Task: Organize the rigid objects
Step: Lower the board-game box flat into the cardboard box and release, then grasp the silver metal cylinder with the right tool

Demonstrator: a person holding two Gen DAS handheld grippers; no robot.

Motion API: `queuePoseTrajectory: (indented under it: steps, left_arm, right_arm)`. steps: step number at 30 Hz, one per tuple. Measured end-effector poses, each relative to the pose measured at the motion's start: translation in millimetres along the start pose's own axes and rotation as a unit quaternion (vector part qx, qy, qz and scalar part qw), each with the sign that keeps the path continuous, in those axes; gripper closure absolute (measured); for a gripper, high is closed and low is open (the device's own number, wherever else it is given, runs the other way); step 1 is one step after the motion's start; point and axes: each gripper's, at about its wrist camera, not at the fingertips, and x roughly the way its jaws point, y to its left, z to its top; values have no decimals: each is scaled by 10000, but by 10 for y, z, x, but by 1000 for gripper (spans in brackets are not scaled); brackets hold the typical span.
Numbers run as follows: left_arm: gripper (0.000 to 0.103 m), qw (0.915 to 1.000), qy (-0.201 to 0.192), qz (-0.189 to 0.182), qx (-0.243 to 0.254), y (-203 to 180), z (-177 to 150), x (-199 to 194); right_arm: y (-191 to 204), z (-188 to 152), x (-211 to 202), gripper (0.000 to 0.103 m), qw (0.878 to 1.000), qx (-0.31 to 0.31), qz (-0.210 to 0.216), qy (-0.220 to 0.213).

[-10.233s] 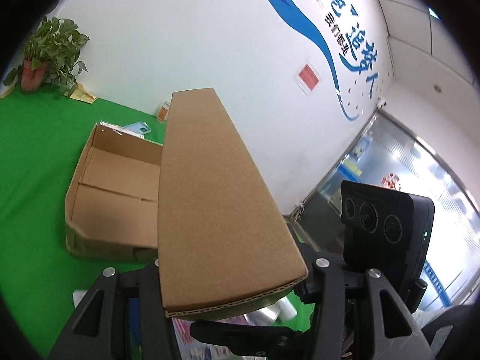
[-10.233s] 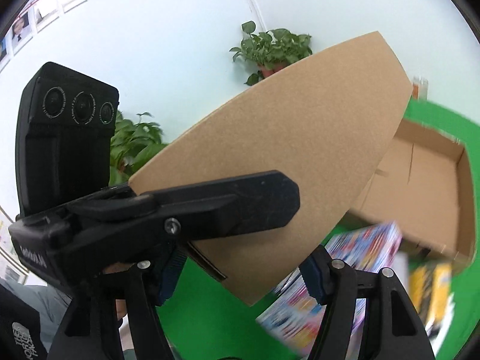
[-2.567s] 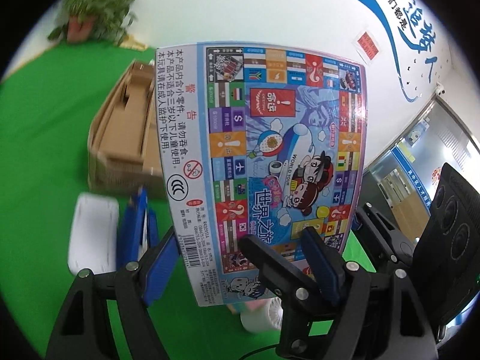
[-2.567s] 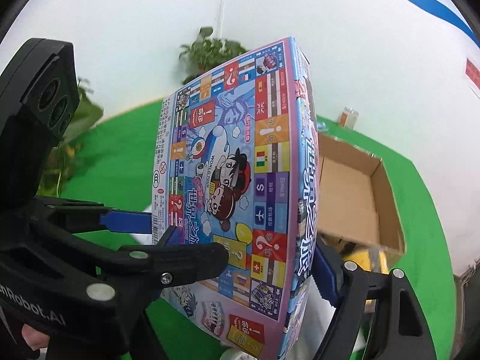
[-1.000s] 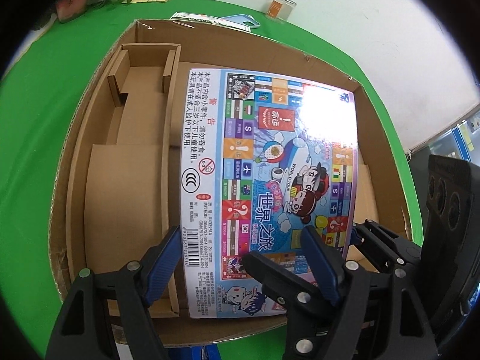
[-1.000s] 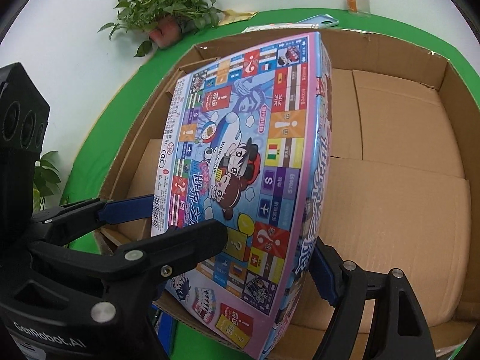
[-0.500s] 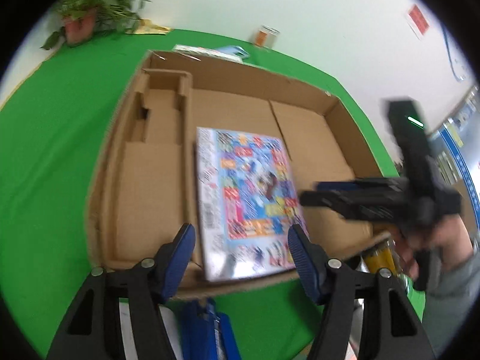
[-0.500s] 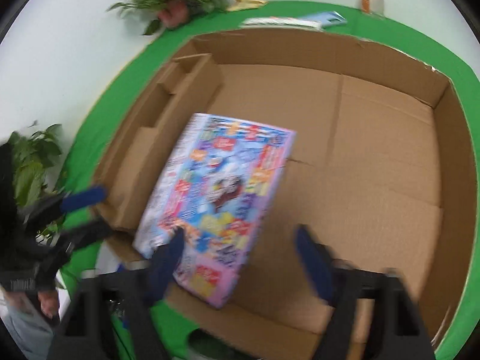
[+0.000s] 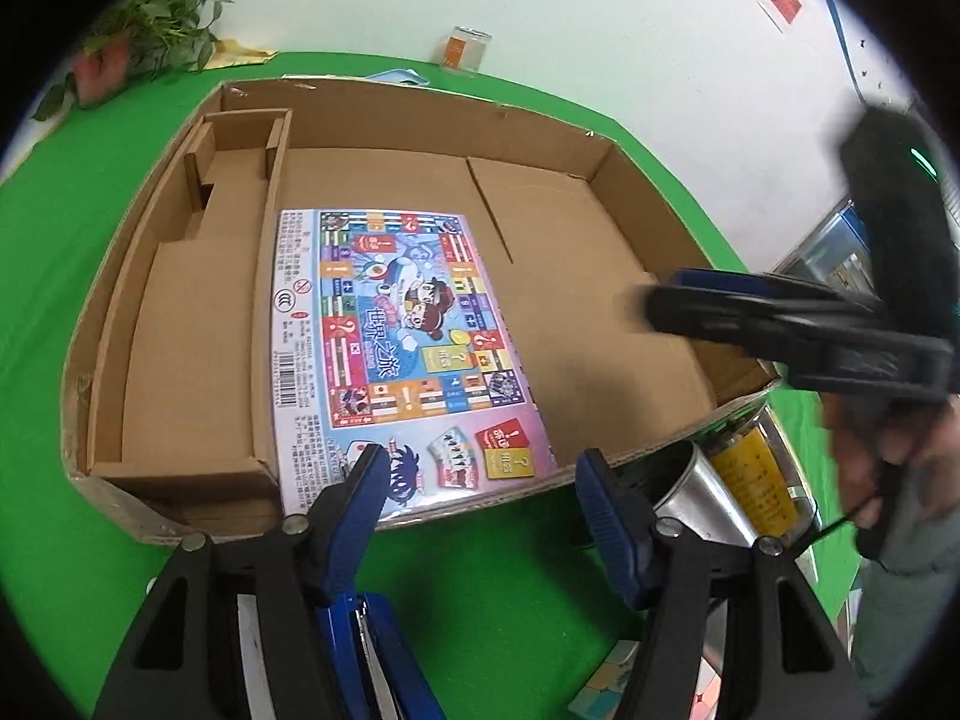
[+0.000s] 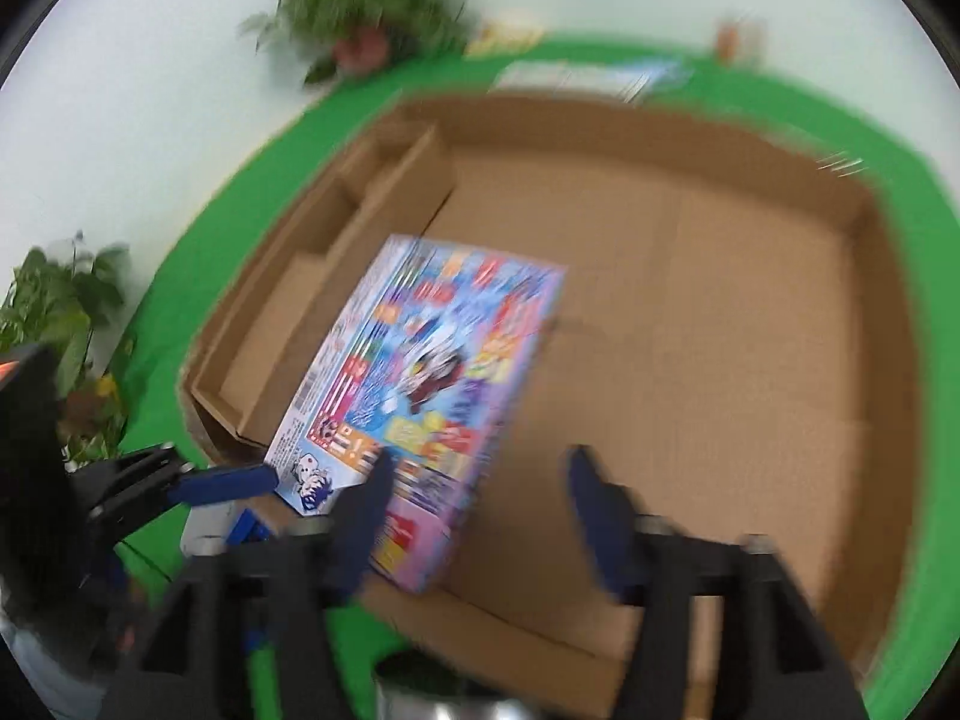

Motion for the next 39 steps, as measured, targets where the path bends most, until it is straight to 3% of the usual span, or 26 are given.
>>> queuePoseTrajectory:
  steps: [3,5,6,9,11,15,16,18,20,21,24,25,27,31,32,34,39]
  left_arm:
    - [41,9999,105,129,-15,-24,11,22]
    - [41,9996,139,252,-7,-54,-3,31]
    - [41,9994,150,309,-1,-60,5,49]
    - [40,9984,228,511,29,-93,3,100]
    - [41,9984,242,511,-39,-87,-9,115]
    - [40,9983,299,499,-26,-91,-14,102]
    - [40,9981,287,546,41,-103,-4,85]
    - [40,9957,58,916,146,-133,-22,-61]
    - [39,9925,-343,1151,226,-196,-77,-273]
    - [37,9907,-608,1176,310,-255,-116,-390]
    - [14,9805,-1304,1312,668,-455,-315,-710]
    - [14,9769,-1431,1424,705,-505,-405,-780]
    - [14,9792,-1291,1448,588,-514,-500,-795]
    - [14,9917,-943,872,-43,-448,-728,-729]
    - [14,9941,-834,679,-147,-458,-788,-702]
    - [14,9972,-612,322,-270,-500,-870,-641]
    - [14,9955,44,-695,-638,-569,-907,-423]
  right_arm:
    - [-229,-305,-237,32,9962,249,-834,-70]
    - [-296,-510,-253,58,9934,166,-1127,117]
    - [-312,-588,-225,63,9917,147,-1258,215]
    - [-397,-719,-232,69,9917,231,-1255,150]
    - [-329,-743,-241,79,9914,97,-1302,132]
    - [-232,-727,-160,80,9911,85,-1324,88]
    - [-226,-723,-166,79,9911,114,-1326,41]
    - [-205,-747,-385,62,9913,165,-1287,-239]
    - [-179,-818,-694,17,9935,269,-853,-698]
    - [-146,-874,-802,14,9943,293,-591,-836]
    - [-22,-1099,-972,14,9963,216,69,-825]
    - [27,-1197,-996,16,9966,179,219,-774]
    - [117,-1372,-980,20,9972,104,493,-551]
    - [220,-1584,-793,32,9984,165,480,-249]
    - [234,-1623,-698,43,9991,186,359,-125]
    - [258,-1703,-596,49,9998,196,-37,29]
    - [375,-1852,-599,49,9994,258,-233,-16]
